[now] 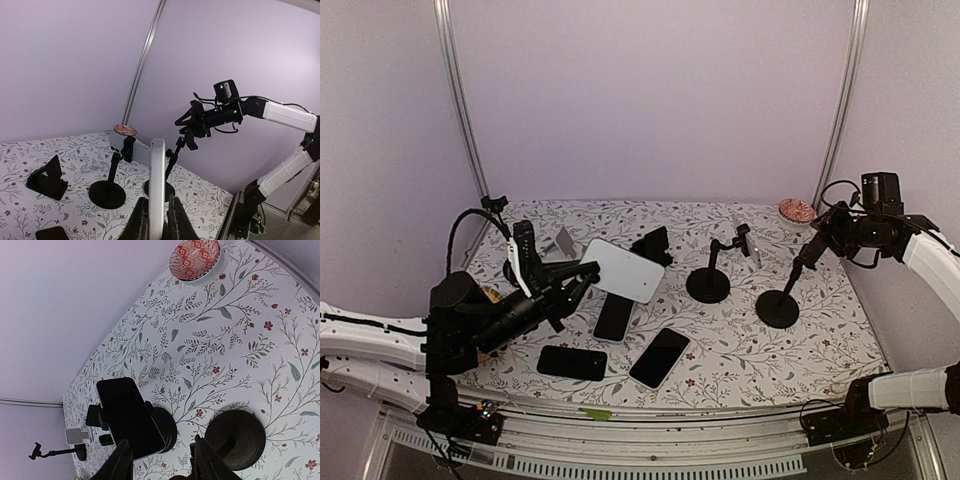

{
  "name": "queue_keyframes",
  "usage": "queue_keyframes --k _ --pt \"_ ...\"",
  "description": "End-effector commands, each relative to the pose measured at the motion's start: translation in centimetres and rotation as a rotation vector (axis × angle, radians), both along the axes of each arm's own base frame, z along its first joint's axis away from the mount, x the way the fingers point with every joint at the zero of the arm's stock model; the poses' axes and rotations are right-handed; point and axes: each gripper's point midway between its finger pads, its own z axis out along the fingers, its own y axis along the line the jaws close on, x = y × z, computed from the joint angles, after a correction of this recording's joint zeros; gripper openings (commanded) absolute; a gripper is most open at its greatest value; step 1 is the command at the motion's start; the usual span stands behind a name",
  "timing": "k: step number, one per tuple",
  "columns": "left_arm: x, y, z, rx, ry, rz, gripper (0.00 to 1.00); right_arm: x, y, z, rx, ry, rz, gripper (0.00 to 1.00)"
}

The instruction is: Remove the phone from the phone stand

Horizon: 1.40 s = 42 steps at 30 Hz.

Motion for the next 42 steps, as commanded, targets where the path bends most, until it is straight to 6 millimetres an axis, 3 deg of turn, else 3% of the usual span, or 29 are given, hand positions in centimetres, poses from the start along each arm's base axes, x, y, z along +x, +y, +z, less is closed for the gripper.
queue_keyframes --k 1,11,18,25,35,42 --pt "0.2 0.3 2.5 -0.074 -0.031 0.001 0.0 0.7 0.6 1.4 0.004 -0.061 0.047 0.45" --pt "0.4 -0.9 2.0 -0.043 -0.022 -0.013 0.0 0.2 0.7 3.4 -0.012 -0.102 0.075 0.72" --pt "0.3 -2.0 1.8 -0.012 -0.011 -0.048 0.0 -0.8 -0.4 6.8 -0.119 -0.194 0.067 0.83" --pt "0.4 -2.1 1.7 0.04 -0.012 -0.041 0.0 -2.7 1.5 10.2 -0.117 -0.324 0.18 0.87" --pt "2.8 1.3 1.1 0.094 0.017 0.125 0.0 -6.1 8.1 13.4 -0.123 -0.429 0.34 0.89" --pt "4.4 4.8 0.3 0.068 0.055 0.249 0.0 -8.4 16.4 14.3 -0.102 -0.46 0.551 0.89"
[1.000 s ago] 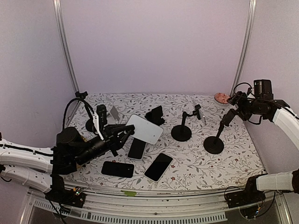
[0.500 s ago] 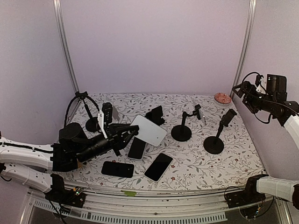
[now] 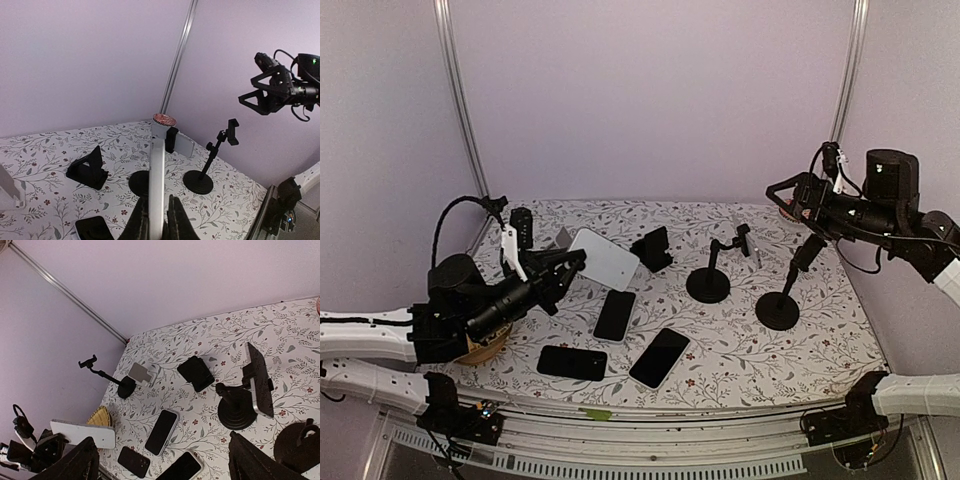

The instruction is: Remove the phone from the phone stand

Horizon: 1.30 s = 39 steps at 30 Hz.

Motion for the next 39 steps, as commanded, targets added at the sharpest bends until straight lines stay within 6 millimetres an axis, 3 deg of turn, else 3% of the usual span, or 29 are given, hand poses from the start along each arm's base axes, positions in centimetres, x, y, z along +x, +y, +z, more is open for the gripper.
queue_keyframes --k 1,2,5,8,12,15,23,26,28,33,39 --pt "1.4 3.0 1.1 -0.067 -0.005 0.117 0.0 -1.0 4.4 1.9 -0.012 -0.061 0.073 0.9" --pt "1.6 3.4 0.9 -0.068 0.0 0.131 0.0 -1.4 5.8 1.4 -0.035 -0.065 0.103 0.9" --pt "2.0 4.8 0.3 -0.074 0.021 0.173 0.0 -2.6 9.5 2.7 -0.057 -0.114 0.167 0.91" --pt "1.9 6.5 0.1 -0.12 0.005 0.198 0.0 -2.6 12.4 2.4 -0.095 -0.156 0.209 0.92" --pt "2.3 8.1 -0.4 -0.092 0.014 0.252 0.0 -1.4 14.5 3.0 -0.094 -0.235 0.218 0.96" --pt "2.6 9.1 -0.9 -0.079 0.016 0.298 0.0 -0.7 16.0 4.5 -0.053 -0.311 0.232 0.99" --pt "4.7 9.6 -3.7 0.026 0.081 0.393 0.0 1.1 20.3 8.7 -0.062 -0.508 0.284 0.99" --pt "5.5 10.1 -5.0 0.04 0.131 0.426 0.0 2.4 20.8 10.4 -0.097 -0.565 0.24 0.99" --pt "6.0 10.7 -5.8 0.042 0.175 0.452 0.0 3.2 20.6 10.5 -0.13 -0.578 0.196 0.99" --pt "6.6 11.9 -8.5 0.022 0.292 0.486 0.0 4.7 19.5 8.2 -0.184 -0.526 0.124 0.99" --pt "6.4 11.4 -11.4 0.003 0.408 0.426 0.0 5.3 17.5 6.1 -0.15 -0.461 0.098 0.99"
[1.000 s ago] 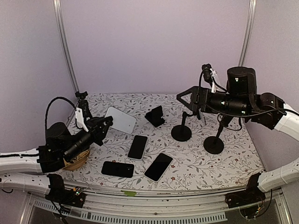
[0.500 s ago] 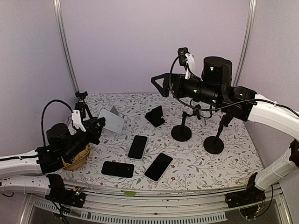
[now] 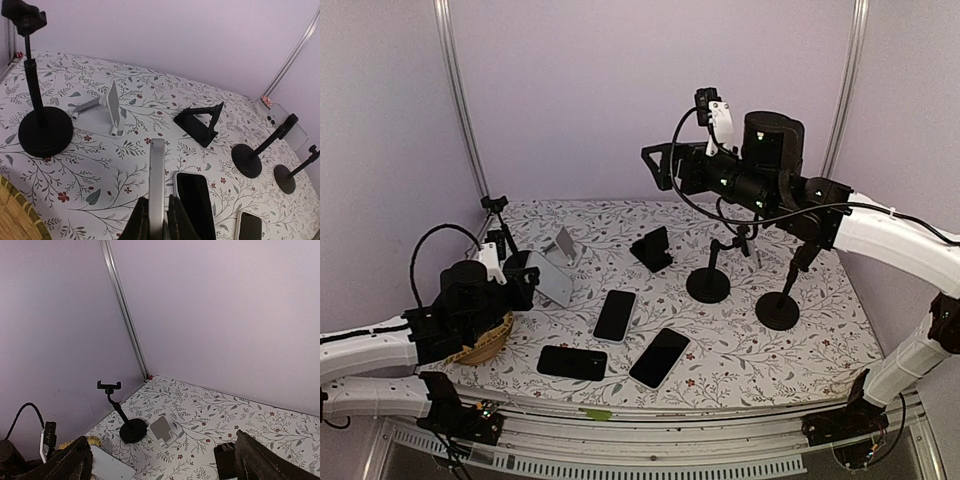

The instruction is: Remove the phone from the phone stand

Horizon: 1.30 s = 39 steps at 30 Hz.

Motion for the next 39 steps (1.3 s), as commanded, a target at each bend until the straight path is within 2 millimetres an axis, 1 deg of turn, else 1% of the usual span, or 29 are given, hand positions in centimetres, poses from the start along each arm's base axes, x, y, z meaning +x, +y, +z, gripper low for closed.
queue_keyframes --k 1,6,11,17,24,28,36,39 --pt "-0.1 -0.5 -1.0 -0.095 0.063 -0.029 0.0 0.5 -1.9 -0.5 0.045 0.032 -0.041 0.99" --pt "0.0 -0.4 -2.9 -0.112 0.121 -0.052 0.0 0.3 -1.7 -1.1 0.047 0.046 -0.023 0.99" --pt "0.6 0.4 -4.8 -0.131 0.169 -0.044 0.0 0.4 -1.6 -1.5 0.04 0.051 -0.021 0.99" --pt "1.3 1.1 -6.4 -0.174 0.208 -0.056 0.0 0.5 -1.7 -1.7 0.038 0.052 -0.025 0.99" --pt "1.2 1.5 -8.9 -0.183 0.286 -0.066 0.0 0.7 -1.8 -1.8 0.034 0.05 -0.03 0.99" --pt "1.0 2.0 -10.3 -0.195 0.329 -0.059 0.08 0.8 -1.9 -1.9 0.032 0.052 -0.028 0.99" --pt "0.5 2.8 -12.0 -0.172 0.36 -0.041 0.15 0.9 -2.0 -2.1 0.03 0.053 -0.022 0.99" --pt "0.4 3.0 -12.6 -0.156 0.37 -0.036 0.21 0.9 -1.9 -2.2 0.03 0.053 -0.018 0.99"
